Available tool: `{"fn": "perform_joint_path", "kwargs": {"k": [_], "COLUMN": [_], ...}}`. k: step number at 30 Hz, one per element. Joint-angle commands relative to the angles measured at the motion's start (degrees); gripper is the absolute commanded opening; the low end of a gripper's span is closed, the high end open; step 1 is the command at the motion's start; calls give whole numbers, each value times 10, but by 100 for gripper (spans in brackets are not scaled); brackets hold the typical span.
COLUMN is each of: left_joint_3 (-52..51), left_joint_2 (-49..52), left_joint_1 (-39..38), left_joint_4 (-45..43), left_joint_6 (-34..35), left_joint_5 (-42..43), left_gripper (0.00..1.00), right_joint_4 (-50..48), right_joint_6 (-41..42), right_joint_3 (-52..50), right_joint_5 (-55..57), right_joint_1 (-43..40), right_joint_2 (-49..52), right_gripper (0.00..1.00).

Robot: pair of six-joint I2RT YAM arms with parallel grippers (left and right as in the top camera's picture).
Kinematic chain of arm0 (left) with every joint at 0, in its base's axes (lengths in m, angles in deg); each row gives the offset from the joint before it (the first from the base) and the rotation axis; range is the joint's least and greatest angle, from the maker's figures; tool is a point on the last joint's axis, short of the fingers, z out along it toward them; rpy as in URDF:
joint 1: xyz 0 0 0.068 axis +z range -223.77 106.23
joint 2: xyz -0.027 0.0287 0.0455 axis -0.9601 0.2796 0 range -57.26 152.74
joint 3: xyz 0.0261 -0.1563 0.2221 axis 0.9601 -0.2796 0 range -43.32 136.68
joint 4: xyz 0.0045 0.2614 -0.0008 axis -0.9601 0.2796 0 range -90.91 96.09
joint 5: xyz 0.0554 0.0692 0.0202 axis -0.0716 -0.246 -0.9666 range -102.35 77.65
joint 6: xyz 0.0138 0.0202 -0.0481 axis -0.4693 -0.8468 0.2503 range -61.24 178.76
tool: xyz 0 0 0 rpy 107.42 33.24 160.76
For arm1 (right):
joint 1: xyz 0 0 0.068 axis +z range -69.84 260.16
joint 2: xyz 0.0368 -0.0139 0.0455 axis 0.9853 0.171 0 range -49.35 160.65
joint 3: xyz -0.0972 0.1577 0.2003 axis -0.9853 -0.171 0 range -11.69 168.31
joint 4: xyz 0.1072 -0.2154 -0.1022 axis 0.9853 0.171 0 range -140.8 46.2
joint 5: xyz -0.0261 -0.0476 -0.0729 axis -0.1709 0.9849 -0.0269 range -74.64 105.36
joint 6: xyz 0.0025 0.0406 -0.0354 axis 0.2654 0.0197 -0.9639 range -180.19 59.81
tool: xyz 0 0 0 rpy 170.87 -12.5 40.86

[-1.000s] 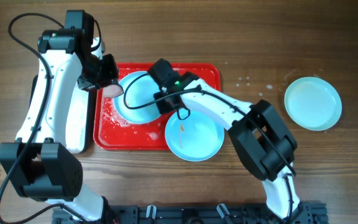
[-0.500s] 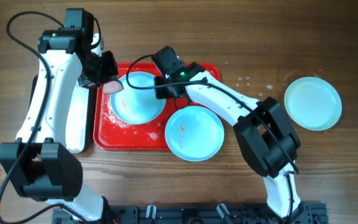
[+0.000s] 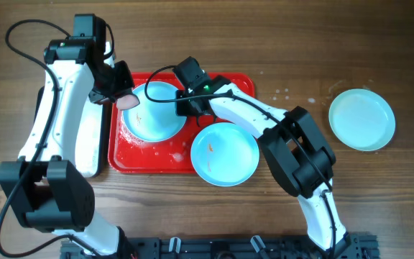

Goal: Clean dirty plates on tray and stack at the side
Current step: 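Lower the sponge onto the held plate with the left gripper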

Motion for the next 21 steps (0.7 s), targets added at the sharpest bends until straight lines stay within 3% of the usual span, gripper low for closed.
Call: {"fn": "perform_joint_path", "kwargs": {"k": [1,5,14,18,21], "left_joint_3": [-35,-122,-280,-319,-318], "left_joint_2": [27,36,36,36,36], "left_joint_1": [2,1,-38,-70,-80], "left_joint_4": [-27,-108,-288,-323,-327], "left_joint_6": [5,-11,-135,-139,-167], "left_joint_5": [-5,1,2,7,106], "left_gripper": [4,4,4,4,4], "right_joint_4": [7,9,8,8,8], "right_joint_6": [4,0,-2,-2,-2], "right_joint_3": [2,2,2,2,2], "right_joint_5": [1,1,-1,-1,-1], "right_joint_1": [2,2,2,2,2], "right_joint_2": [24,24,24,24,24], "right_gripper": [4,4,4,4,4]}}
